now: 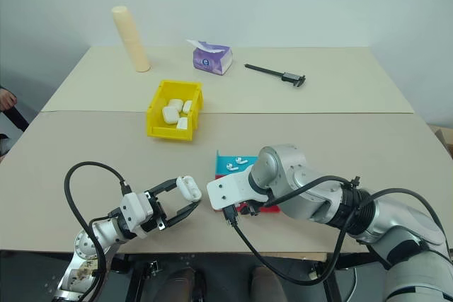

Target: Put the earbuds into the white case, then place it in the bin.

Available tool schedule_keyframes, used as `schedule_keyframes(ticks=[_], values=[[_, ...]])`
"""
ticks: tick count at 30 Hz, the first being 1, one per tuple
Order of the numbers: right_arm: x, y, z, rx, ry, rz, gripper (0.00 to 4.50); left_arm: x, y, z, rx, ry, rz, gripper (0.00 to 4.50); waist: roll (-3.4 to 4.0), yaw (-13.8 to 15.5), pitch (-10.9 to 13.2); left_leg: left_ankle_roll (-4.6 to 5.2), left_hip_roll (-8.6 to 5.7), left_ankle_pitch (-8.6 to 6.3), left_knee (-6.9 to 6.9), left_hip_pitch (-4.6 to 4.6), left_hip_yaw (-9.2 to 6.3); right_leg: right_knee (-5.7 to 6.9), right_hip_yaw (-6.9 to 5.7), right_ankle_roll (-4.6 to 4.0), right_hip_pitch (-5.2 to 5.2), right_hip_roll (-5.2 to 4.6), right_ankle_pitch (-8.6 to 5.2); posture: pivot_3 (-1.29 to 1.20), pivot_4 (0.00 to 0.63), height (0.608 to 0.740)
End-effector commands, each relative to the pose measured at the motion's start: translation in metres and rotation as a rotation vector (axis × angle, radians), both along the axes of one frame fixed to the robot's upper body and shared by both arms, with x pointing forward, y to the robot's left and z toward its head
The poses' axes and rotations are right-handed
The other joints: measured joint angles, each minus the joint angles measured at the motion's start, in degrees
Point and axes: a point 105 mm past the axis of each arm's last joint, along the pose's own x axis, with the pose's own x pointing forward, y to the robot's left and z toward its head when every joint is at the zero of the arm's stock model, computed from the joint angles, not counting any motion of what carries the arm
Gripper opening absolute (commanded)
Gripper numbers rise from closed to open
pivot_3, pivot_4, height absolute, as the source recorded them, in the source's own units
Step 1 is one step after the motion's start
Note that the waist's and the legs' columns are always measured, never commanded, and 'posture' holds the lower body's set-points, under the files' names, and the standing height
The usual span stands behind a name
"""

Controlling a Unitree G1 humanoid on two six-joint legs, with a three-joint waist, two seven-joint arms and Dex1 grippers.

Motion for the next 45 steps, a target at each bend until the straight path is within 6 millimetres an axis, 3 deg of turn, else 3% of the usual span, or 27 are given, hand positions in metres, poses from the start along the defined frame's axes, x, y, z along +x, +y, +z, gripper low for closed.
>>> schedule_keyframes(ticks=[1,9,13,27,31,40,45], values=[[0.002,0.003,0.003,0.01,-0.039,0.02,2.37,-0.003,-0.004,0.011,-0.011,-0.053,-0.013,2.75,0.0,0.0,0.0,0.0,0.0,0.0,0.0,0.0,0.0,0.0,0.0,0.0,0.0,0.0,0.0,0.0,0.15,0.74],[0.004,0.004,0.0,0.004,-0.048,0.035,2.37,-0.004,-0.004,0.01,-0.006,-0.051,-0.007,2.75,0.0,0.0,0.0,0.0,0.0,0.0,-0.01,-0.01,0.0,-0.02,-0.01,0.0,0.0,0.0,0.0,0.0,0.15,0.74],[0.003,0.004,0.0,0.004,-0.046,0.044,1.55,-0.004,-0.004,0.009,-0.001,-0.049,0.001,2.75,0.0,0.0,0.0,0.0,0.0,0.0,-0.02,0.0,0.0,-0.03,-0.01,-0.01,0.0,0.0,0.0,0.0,0.15,0.74],[0.006,0.002,-0.003,-0.004,-0.064,0.044,1.55,-0.003,-0.005,0.007,0.004,-0.051,0.012,2.75,0.0,0.0,0.0,0.0,0.0,0.0,-0.04,0.0,0.0,-0.05,-0.02,-0.01,0.0,-0.01,-0.01,0.0,0.15,0.74],[0.007,0.002,-0.004,-0.002,-0.062,0.042,0.73,-0.003,-0.005,0.007,0.0,-0.052,0.013,2.75,0.0,0.0,0.0,0.0,0.0,0.0,-0.05,0.01,0.0,-0.05,-0.01,-0.01,0.01,-0.01,-0.01,0.0,0.15,0.74],[0.006,0.003,0.001,0.035,-0.072,0.024,0.72,-0.002,-0.005,0.01,0.001,-0.057,0.001,2.75,0.0,0.0,0.0,0.0,0.0,0.0,-0.05,0.01,0.0,-0.06,-0.02,-0.01,0.01,-0.01,-0.01,0.0,0.15,0.74],[0.006,0.001,0.021,0.148,-0.089,-0.049,0.72,0.003,-0.005,0.023,-0.009,-0.088,-0.031,2.75,-0.01,0.1,0.0,-0.01,0.0,0.0,-0.07,-0.03,0.0,-0.07,-0.02,-0.02,-0.02,-0.01,-0.01,0.0,0.15,0.74]])
